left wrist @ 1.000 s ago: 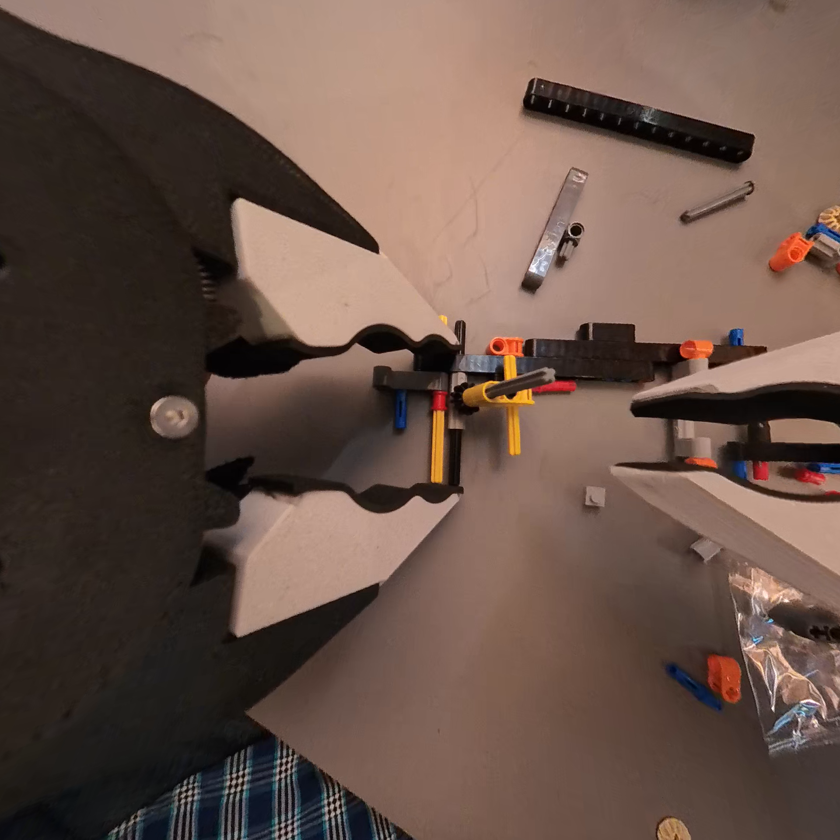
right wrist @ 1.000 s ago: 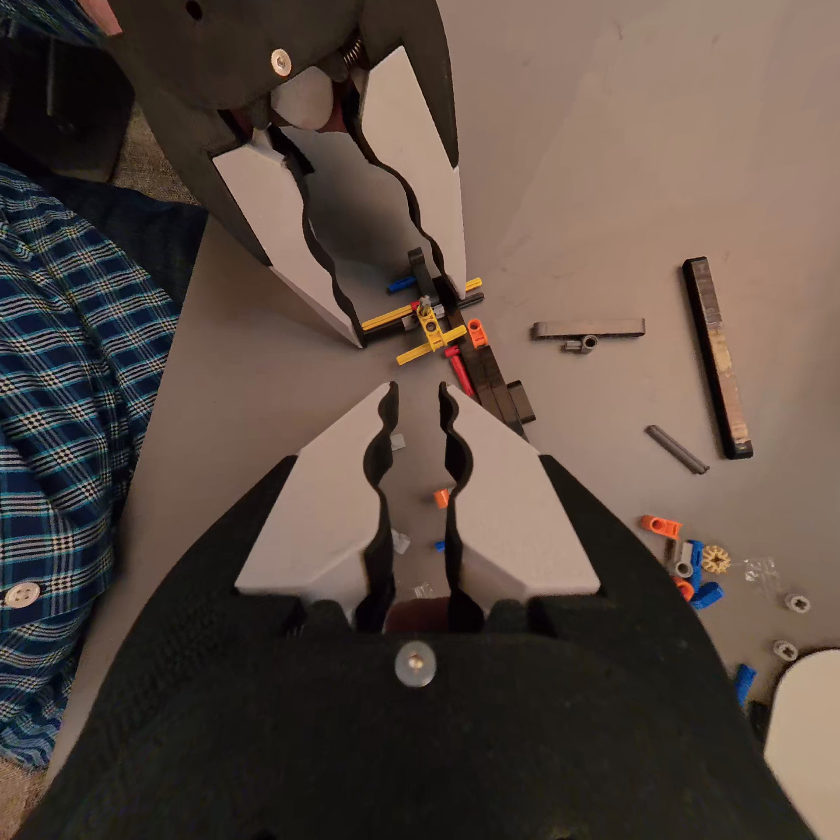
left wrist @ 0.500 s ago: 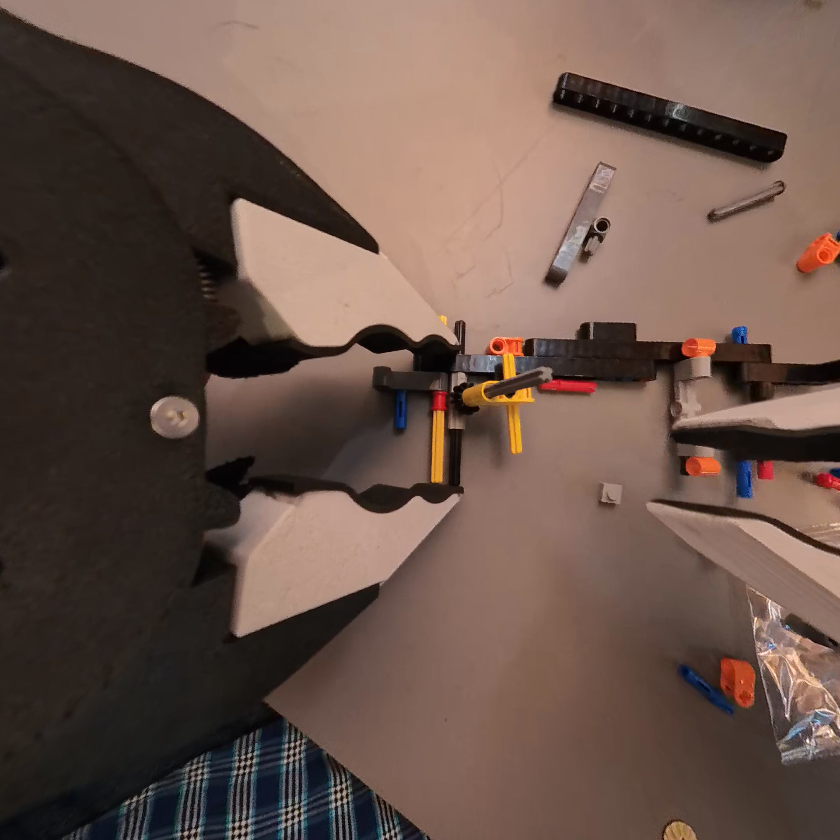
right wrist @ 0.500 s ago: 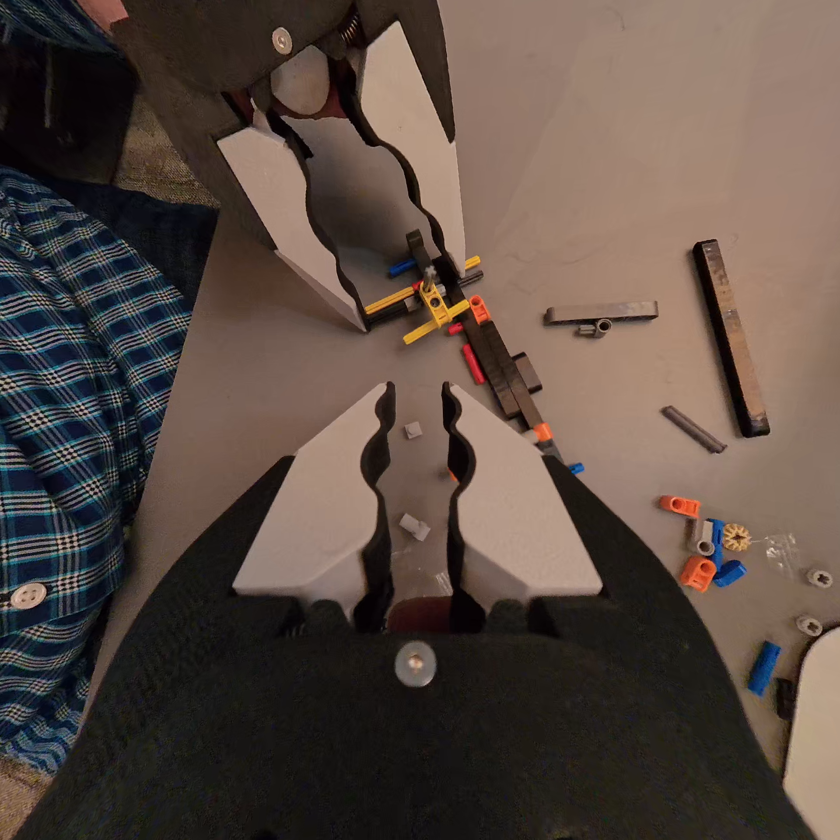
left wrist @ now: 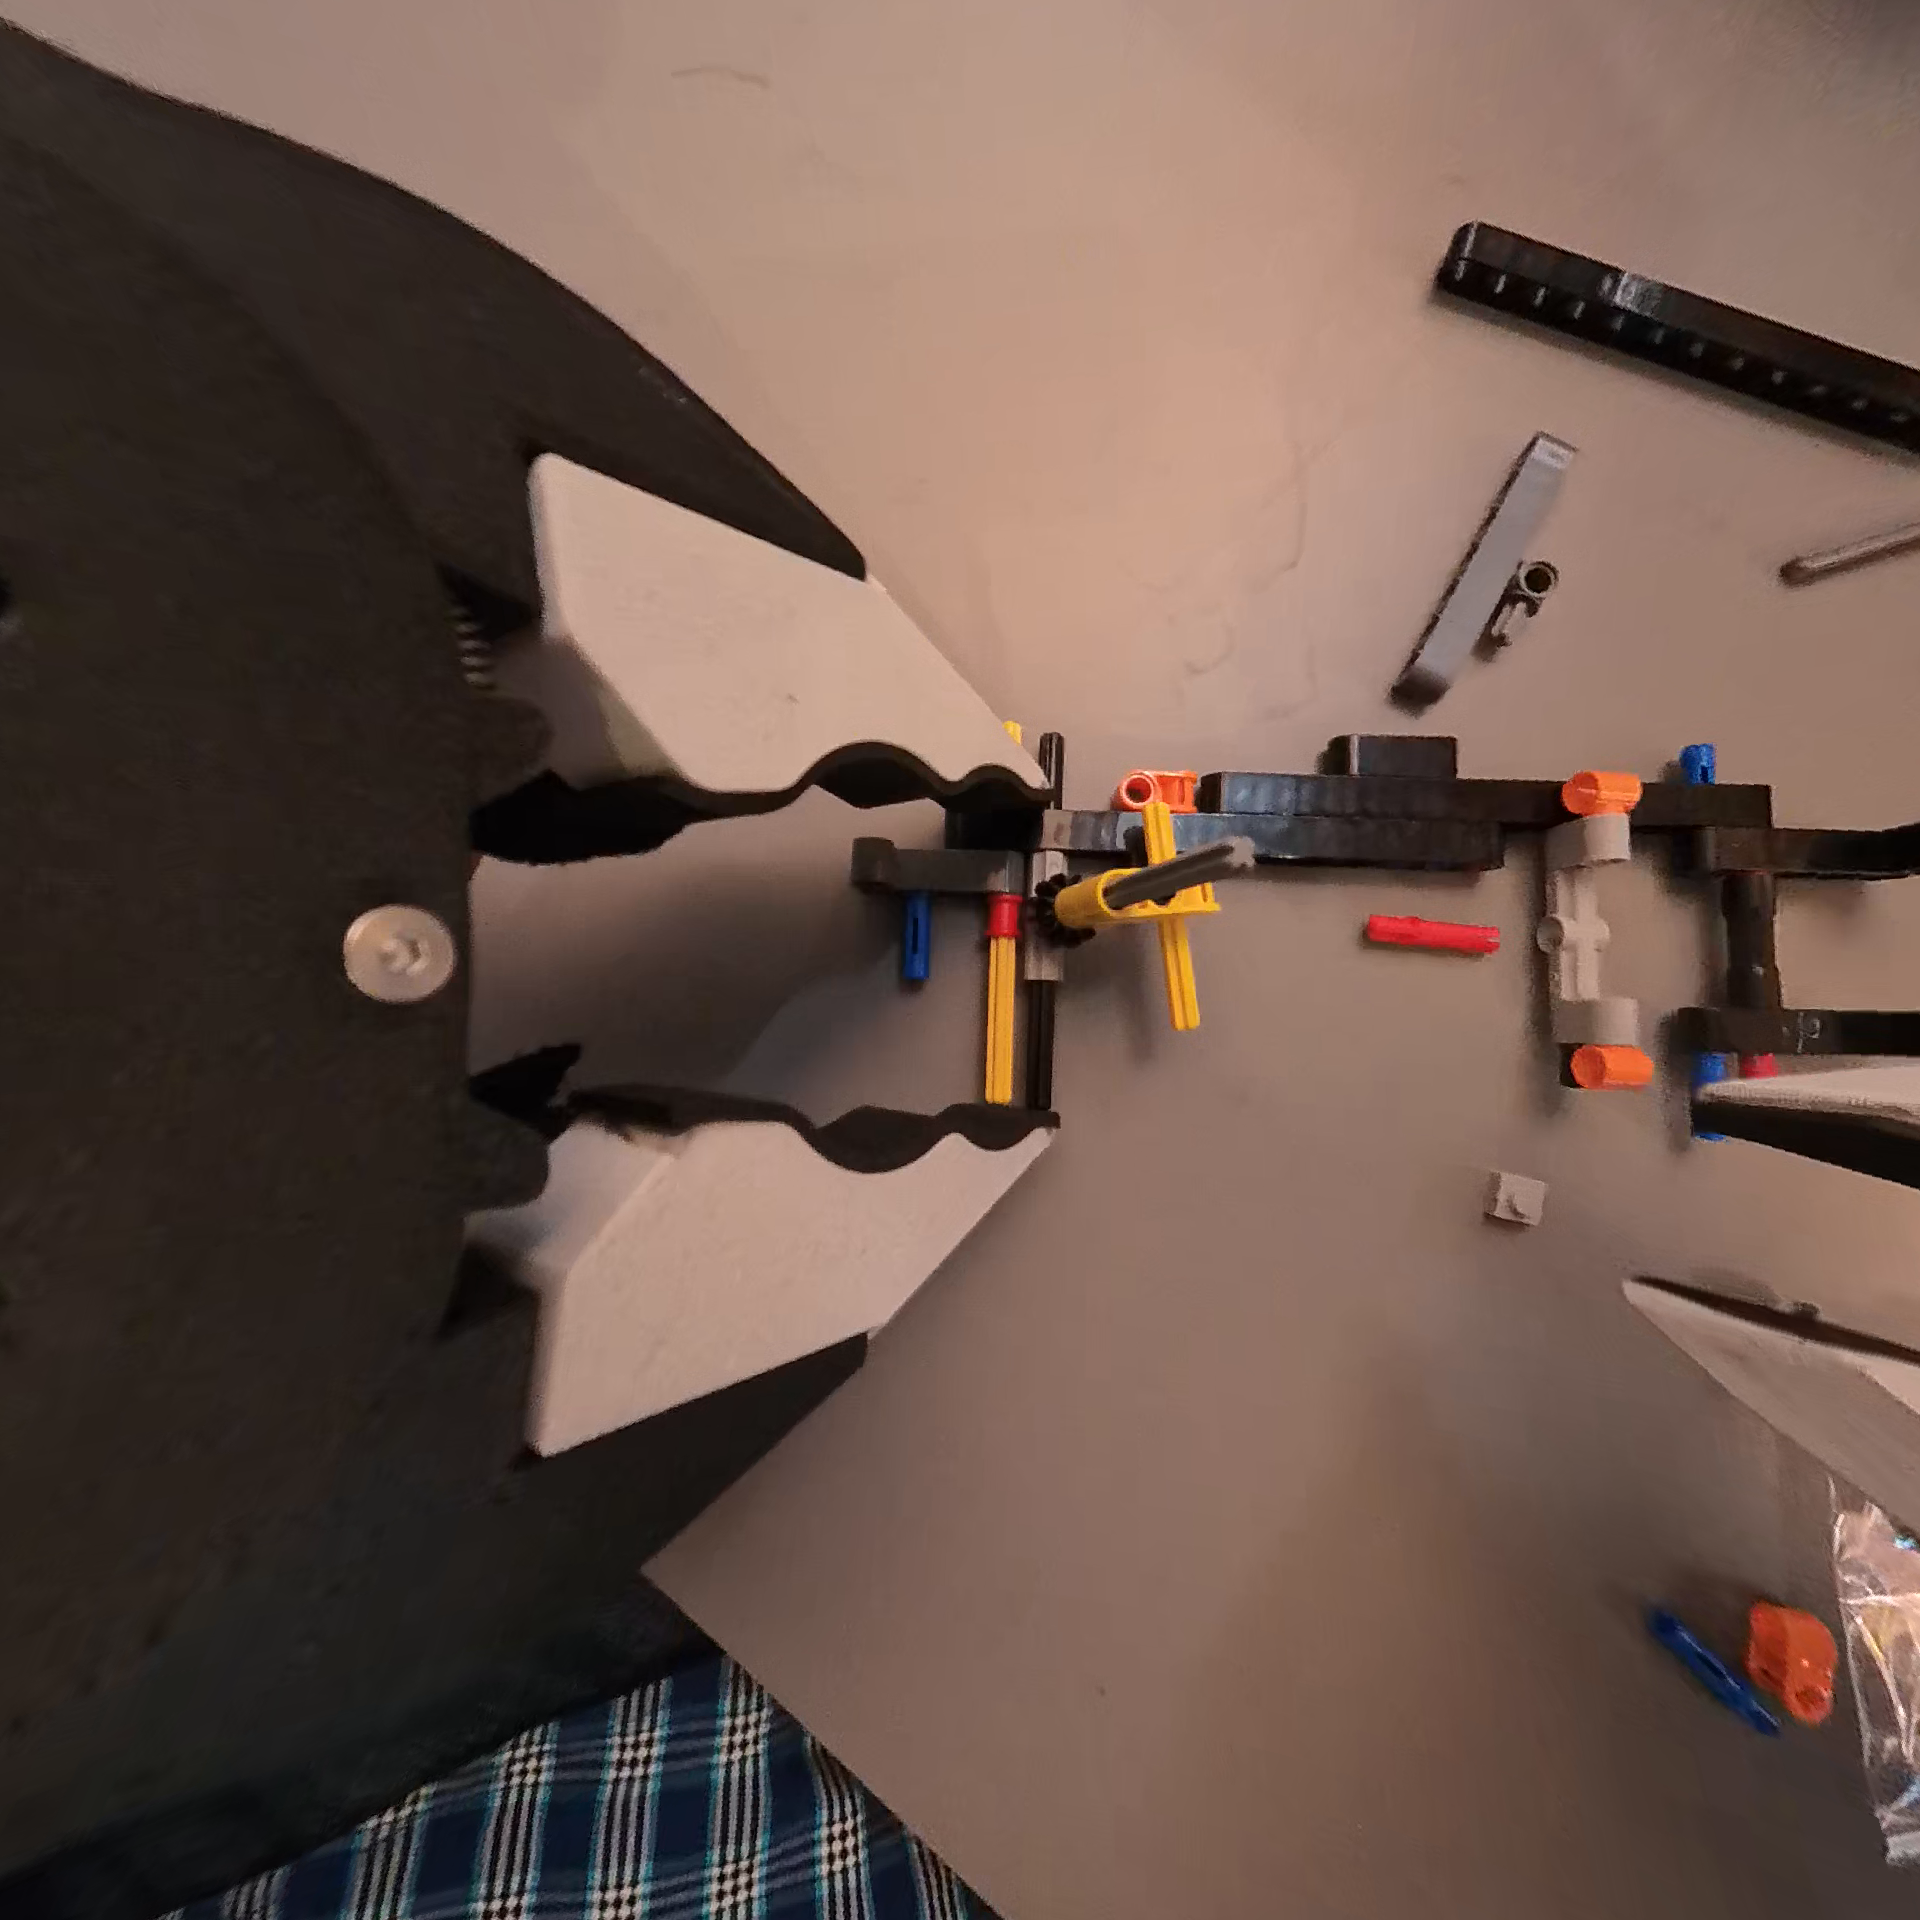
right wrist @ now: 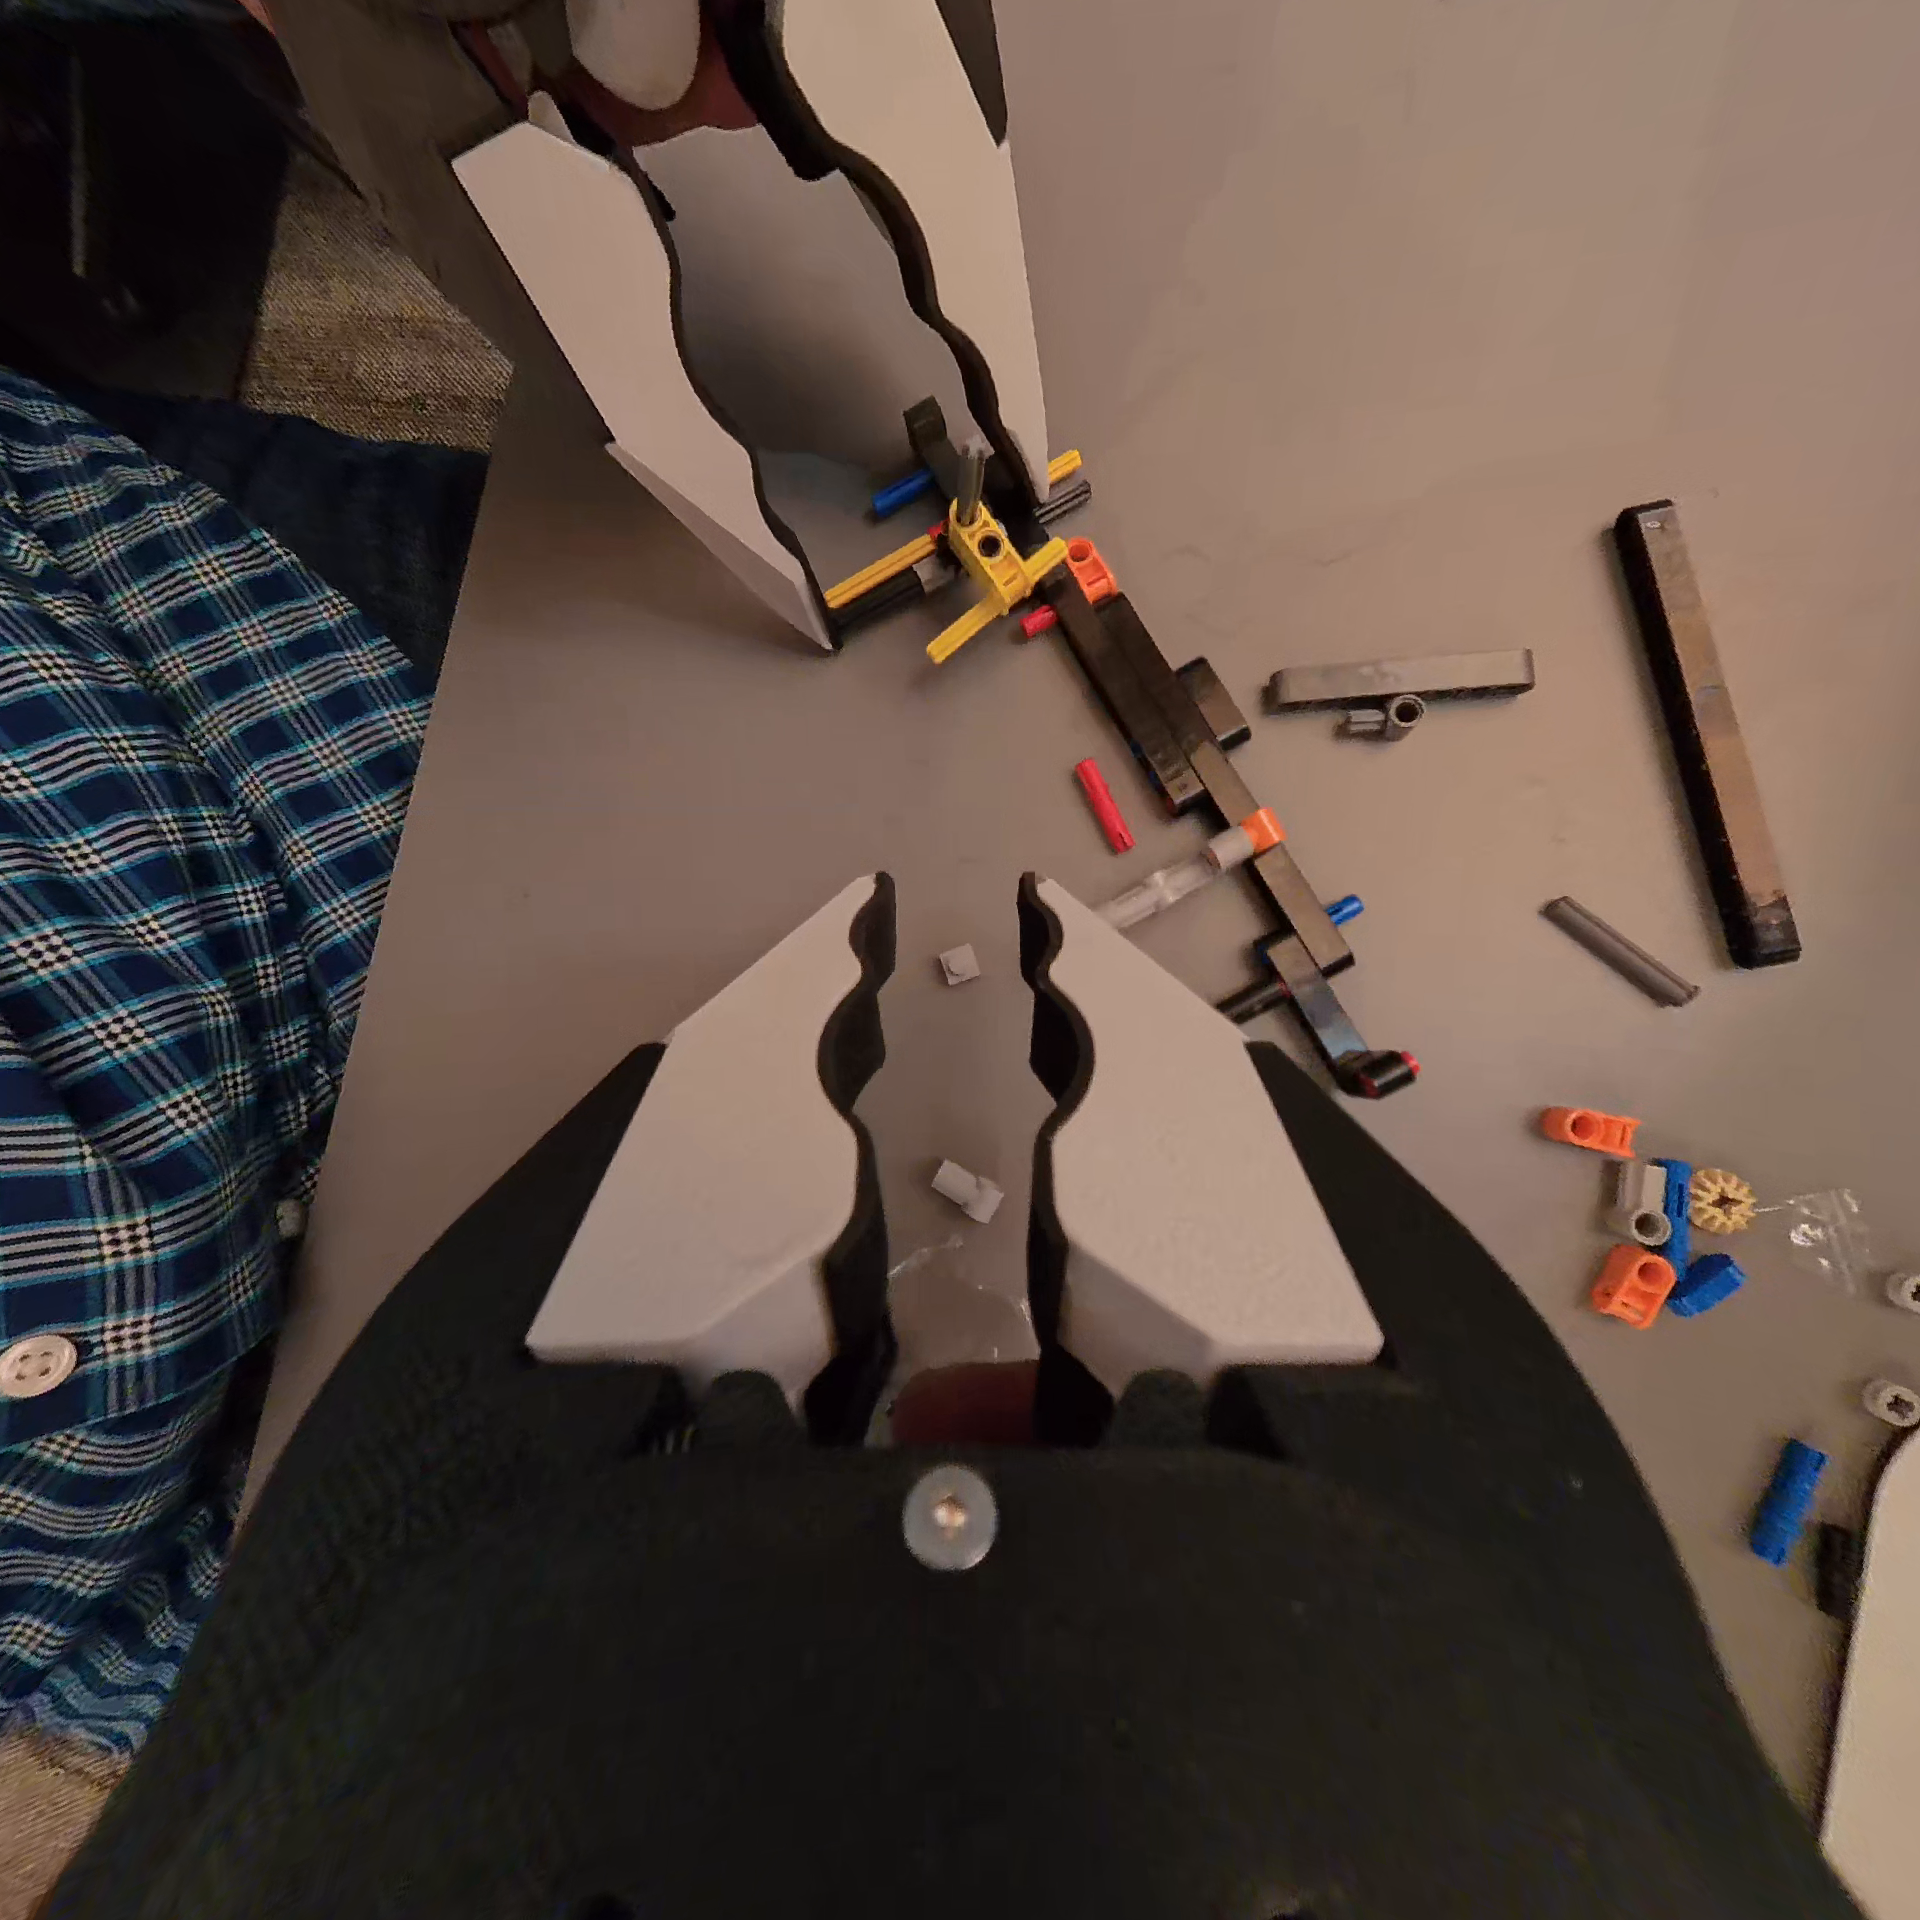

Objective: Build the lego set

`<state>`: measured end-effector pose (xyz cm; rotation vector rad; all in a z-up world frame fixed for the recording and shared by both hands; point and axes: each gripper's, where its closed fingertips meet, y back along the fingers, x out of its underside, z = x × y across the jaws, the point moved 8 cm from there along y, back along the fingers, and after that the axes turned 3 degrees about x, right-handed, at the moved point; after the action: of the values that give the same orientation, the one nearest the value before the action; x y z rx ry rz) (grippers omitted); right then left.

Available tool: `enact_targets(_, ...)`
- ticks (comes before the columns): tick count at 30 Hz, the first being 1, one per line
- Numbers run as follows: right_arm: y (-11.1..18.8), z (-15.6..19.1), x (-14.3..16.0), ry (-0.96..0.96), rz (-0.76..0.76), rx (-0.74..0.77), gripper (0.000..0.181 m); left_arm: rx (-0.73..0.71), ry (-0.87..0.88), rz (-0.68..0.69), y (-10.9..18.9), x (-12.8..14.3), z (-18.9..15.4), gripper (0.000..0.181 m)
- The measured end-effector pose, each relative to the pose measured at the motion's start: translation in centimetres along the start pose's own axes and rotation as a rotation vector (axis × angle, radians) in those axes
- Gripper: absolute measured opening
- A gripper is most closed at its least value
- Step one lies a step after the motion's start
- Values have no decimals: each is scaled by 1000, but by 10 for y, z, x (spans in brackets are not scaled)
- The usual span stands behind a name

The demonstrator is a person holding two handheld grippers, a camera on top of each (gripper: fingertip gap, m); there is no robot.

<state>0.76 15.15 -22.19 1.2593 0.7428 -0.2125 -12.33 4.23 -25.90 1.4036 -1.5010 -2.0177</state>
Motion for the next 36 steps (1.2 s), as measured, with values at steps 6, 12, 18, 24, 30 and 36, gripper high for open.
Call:
enact_targets(6,-3,5,-1,-5,1,1,25,-16,7,2,2,4,-1,54)
enact_targets(12,-12,10,-3,-5,4,-11,27,-18,9,-1,2,4,-1,54)
enact_targets(18,-15,9,-5,-11,4,-3,30,-18,11,-8,2,5,-1,55)
enact_targets(24,-12,8,-3,-18,-3,7,31,-9,14,-14,3,5,-1,55)
enact_targets(30,-4,12,1,-31,-31,7,31,12,22,-15,3,5,-2,61)
enact_targets(36,0,17,8,-42,-34,15,31,10,29,-11,3,5,-5,65)
